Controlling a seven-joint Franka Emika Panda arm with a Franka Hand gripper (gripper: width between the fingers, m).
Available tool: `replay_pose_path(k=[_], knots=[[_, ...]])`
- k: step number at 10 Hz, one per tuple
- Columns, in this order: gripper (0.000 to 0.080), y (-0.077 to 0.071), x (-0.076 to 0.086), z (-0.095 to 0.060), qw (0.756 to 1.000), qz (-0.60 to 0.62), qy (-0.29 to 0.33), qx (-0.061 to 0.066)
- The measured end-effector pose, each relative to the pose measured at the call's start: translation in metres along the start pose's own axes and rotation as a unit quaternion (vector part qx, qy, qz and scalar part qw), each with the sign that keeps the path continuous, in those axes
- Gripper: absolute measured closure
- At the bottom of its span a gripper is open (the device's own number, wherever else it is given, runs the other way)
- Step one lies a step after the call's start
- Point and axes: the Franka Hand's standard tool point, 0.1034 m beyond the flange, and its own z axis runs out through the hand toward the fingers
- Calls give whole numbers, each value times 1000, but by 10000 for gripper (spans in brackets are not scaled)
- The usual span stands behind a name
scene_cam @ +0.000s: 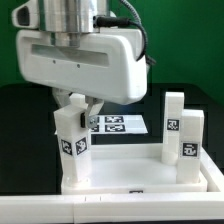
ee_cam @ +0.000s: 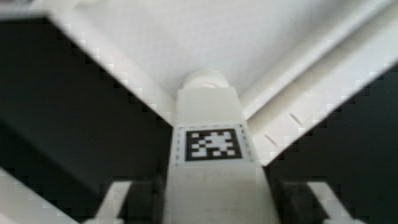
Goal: Assemble desk
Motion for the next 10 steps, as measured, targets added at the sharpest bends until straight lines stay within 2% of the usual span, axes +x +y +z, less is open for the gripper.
replay_pose_path(k=[1,2,3,4,5,7,8,9,10], knots=[[516,-4,-3,0,998,69,2,4],[516,-8,-3,1,983,180,-1,25],[516,-9,-6,2,964,263,-3,37],[515,-8,-7,2,950,308,-6,47],[515,-7,-6,2,944,325,-9,50],[515,-6,-7,2,961,272,-6,45],[334,-4,-8,2,981,191,-5,34],[208,-4,-8,3,991,133,-2,33],[208,-4,-9,3,999,32,3,28]])
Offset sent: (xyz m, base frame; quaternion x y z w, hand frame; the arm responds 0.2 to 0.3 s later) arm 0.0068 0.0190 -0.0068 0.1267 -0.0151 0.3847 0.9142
